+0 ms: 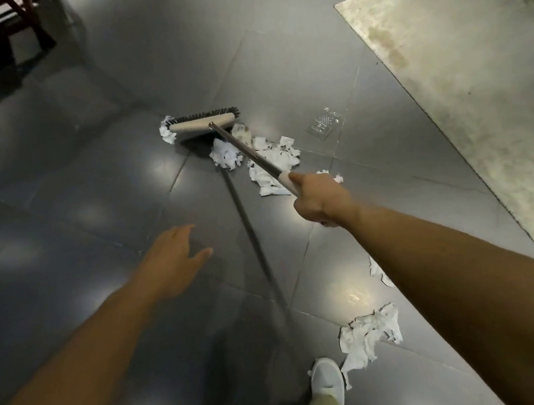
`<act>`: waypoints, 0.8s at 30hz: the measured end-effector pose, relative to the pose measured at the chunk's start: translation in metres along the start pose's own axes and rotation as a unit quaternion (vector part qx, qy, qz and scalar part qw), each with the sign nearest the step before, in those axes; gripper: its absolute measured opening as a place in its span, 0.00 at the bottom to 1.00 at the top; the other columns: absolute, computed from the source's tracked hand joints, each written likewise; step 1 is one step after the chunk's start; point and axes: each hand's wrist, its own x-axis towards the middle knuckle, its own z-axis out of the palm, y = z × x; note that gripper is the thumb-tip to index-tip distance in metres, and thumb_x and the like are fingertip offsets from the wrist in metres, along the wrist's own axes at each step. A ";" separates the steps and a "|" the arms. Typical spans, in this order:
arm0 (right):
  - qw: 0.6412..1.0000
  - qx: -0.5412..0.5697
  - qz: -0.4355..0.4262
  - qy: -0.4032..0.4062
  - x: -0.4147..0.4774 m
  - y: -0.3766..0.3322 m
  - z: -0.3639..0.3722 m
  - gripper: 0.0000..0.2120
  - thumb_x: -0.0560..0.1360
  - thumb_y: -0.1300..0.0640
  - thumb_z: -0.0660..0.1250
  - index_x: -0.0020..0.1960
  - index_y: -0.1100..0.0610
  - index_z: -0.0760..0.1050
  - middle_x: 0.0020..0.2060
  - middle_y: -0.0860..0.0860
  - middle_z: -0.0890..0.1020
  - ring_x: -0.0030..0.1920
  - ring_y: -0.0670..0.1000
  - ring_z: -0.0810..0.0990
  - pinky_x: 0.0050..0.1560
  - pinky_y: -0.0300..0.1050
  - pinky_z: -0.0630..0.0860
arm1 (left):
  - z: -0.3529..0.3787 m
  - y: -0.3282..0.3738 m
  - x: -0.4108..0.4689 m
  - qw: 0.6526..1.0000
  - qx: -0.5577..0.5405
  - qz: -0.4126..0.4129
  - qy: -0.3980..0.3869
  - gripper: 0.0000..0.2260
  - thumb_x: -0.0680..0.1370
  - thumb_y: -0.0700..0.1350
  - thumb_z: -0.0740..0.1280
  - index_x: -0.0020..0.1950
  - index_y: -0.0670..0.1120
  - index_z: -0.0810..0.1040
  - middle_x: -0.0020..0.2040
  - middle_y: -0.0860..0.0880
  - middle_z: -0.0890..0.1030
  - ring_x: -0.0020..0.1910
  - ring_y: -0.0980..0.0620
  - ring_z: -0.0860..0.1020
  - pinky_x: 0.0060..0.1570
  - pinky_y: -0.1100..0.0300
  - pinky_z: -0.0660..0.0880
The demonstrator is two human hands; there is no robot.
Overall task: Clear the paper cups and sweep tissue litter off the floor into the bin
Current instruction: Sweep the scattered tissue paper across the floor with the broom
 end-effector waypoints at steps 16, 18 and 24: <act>0.986 -0.157 -0.042 -0.039 0.082 -0.044 0.040 0.16 0.77 0.66 0.56 0.64 0.58 0.65 0.49 0.57 0.67 0.47 0.54 0.68 0.25 0.40 0.63 | 0.041 -0.069 -0.053 0.993 -0.032 -0.110 -0.013 0.28 0.78 0.51 0.65 0.74 0.42 0.61 0.73 0.43 0.65 0.73 0.46 0.62 0.71 0.57 0.55; 0.987 -0.149 -0.023 -0.048 0.072 -0.032 0.043 0.25 0.77 0.66 0.57 0.73 0.58 0.60 0.52 0.58 0.69 0.47 0.55 0.69 0.28 0.38 0.62 | 0.042 -0.065 -0.051 0.993 -0.030 -0.111 -0.011 0.28 0.78 0.51 0.65 0.74 0.42 0.61 0.73 0.42 0.66 0.72 0.45 0.63 0.70 0.57 0.57; 0.982 -0.185 -0.005 -0.040 0.007 0.030 0.025 0.30 0.76 0.65 0.58 0.75 0.49 0.57 0.58 0.60 0.74 0.53 0.60 0.76 0.44 0.44 0.70 | 0.053 -0.025 -0.057 0.996 -0.039 -0.076 -0.004 0.29 0.78 0.52 0.64 0.74 0.41 0.61 0.73 0.41 0.65 0.73 0.43 0.62 0.70 0.55 0.57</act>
